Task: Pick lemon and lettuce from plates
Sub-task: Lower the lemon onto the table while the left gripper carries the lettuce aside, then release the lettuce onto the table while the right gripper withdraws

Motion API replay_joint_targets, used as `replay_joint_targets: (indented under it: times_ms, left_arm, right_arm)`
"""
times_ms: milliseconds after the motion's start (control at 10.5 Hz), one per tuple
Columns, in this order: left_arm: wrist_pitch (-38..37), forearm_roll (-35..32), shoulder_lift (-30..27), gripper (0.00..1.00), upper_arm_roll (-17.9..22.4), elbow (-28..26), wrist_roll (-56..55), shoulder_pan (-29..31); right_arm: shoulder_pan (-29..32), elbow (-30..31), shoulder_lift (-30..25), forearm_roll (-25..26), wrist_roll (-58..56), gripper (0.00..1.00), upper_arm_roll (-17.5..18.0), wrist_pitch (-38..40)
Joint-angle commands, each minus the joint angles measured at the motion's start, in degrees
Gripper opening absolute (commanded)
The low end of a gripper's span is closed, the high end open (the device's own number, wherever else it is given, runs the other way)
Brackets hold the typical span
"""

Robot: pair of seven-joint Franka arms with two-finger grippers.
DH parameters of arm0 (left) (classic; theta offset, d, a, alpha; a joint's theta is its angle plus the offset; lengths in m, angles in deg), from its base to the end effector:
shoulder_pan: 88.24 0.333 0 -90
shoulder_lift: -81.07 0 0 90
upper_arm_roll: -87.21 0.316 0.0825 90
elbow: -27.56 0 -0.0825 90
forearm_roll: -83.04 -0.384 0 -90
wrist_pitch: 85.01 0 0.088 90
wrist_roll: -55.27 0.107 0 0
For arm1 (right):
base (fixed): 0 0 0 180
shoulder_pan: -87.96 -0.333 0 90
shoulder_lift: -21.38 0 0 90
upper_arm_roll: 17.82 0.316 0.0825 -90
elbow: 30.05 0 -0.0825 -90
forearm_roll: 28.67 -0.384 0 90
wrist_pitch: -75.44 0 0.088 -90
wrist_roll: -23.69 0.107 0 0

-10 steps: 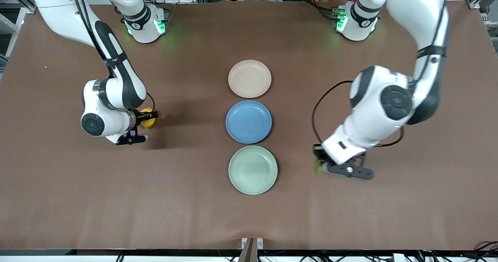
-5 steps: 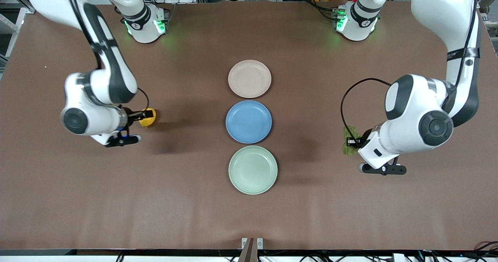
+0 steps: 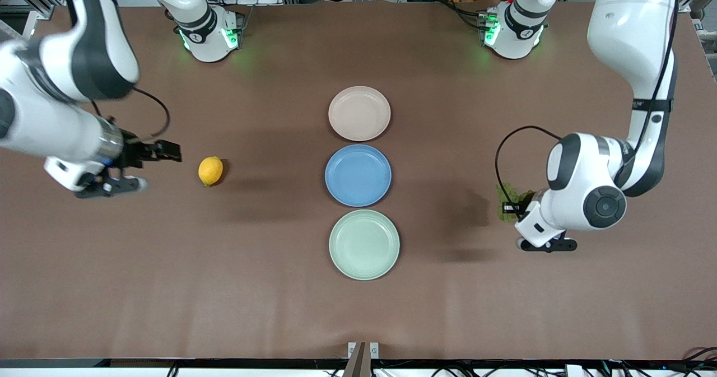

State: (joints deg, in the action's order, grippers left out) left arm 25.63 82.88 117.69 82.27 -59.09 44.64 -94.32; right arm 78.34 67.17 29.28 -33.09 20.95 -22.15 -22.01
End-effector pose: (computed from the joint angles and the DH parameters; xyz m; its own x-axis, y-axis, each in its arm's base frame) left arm 0.6726 -0.1221 0.2734 0.9751 0.0022 -0.2219 0.0042 -1.0000 0.0082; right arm 0.5869 0.0638 0.4968 0.9832 0.1282 -0.1301 0.1198 -0.9903 -0.0704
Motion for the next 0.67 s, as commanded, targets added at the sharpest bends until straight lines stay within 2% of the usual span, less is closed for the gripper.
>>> replay_joint_targets:
  times_ms: [0,96,191,287,383,574]
  left_arm:
    - [3.17,-1.86,2.04,0.00,-0.51,-0.01,-0.53,1.86]
    - [3.88,-2.38,2.75,0.00,-0.51,0.08,-0.53,1.78]
    - [3.88,-3.26,3.45,0.13,-0.51,0.43,-0.27,1.96]
    - [3.88,-4.40,3.46,0.59,-0.51,0.69,0.34,2.22]
    - [3.88,-5.11,2.59,1.00,-0.51,0.87,0.87,2.57]
    - [3.88,-5.11,-1.27,1.00,-0.42,1.04,3.76,2.57]
  right_arm:
    - [0.13,-1.84,-3.59,3.70,-0.07,1.00,0.20,0.59]
    - [0.04,-3.08,-4.46,5.90,-0.16,1.00,0.55,1.64]
    - [-0.22,-4.13,-5.34,7.57,0.01,1.00,0.99,3.04]
    - [-0.23,-4.93,-5.96,7.50,0.10,1.00,0.99,4.27]
    - [-0.23,-5.37,-6.84,7.67,-0.07,1.00,0.91,5.24]
    - [0.12,-6.96,-7.11,7.50,0.01,1.00,0.90,5.34]
